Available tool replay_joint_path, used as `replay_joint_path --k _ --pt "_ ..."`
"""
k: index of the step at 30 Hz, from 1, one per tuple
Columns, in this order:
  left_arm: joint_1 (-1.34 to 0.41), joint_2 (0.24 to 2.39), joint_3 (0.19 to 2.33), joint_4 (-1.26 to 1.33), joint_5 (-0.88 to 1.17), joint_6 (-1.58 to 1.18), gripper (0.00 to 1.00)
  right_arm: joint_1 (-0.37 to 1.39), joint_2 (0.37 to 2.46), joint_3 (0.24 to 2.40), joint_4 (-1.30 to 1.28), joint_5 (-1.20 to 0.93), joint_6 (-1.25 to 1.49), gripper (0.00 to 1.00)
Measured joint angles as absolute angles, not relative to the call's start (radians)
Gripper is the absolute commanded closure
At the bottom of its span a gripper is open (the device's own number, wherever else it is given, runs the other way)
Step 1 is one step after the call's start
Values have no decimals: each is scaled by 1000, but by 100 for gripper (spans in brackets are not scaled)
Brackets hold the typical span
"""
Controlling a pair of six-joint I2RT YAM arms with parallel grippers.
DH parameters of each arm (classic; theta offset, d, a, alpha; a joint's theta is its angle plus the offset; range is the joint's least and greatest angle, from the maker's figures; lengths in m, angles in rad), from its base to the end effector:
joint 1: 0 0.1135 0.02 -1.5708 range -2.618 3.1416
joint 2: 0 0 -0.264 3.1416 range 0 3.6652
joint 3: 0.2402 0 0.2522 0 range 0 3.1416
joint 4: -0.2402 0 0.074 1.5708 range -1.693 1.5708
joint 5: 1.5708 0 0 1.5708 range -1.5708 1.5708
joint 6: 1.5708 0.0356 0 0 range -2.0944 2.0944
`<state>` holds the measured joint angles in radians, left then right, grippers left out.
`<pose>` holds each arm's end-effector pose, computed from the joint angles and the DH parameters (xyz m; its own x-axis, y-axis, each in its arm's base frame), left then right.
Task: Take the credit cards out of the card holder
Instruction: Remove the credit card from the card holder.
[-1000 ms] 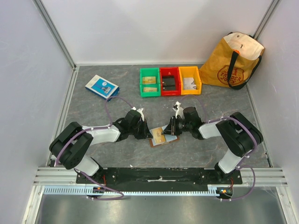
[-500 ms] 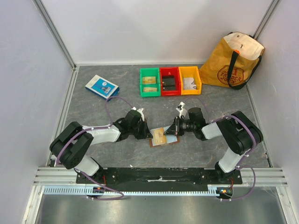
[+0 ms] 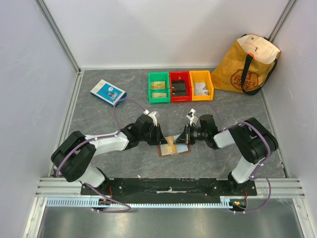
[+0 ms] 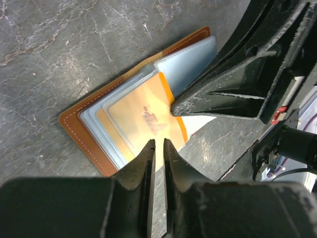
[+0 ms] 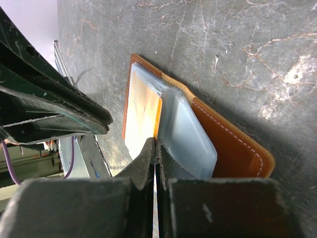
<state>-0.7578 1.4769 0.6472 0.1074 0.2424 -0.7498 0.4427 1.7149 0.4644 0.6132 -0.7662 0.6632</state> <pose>0.2021 -0.2030 0.1644 -0.8953 -0.0636 -0.4409 0.2568 0.7351 -0.6274 0.2353 0.1389 0.1019 -0.9237 0.0530 -0.3793 -0.3090 0.4819 0.8199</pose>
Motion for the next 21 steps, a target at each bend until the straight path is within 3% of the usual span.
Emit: replay_joint_path --k 5,11,16,21 --pt "-760 1538 655 107 241 -749 98 443 1716 464 613 -766 663 100" --pt "-760 1557 653 98 235 -750 98 440 1716 464 612 -767 663 100" --pt "-760 1556 648 103 231 -750 98 429 1716 463 611 -775 664 86" --pt "-760 1556 648 103 229 -750 98 418 1716 458 605 -789 662 85"
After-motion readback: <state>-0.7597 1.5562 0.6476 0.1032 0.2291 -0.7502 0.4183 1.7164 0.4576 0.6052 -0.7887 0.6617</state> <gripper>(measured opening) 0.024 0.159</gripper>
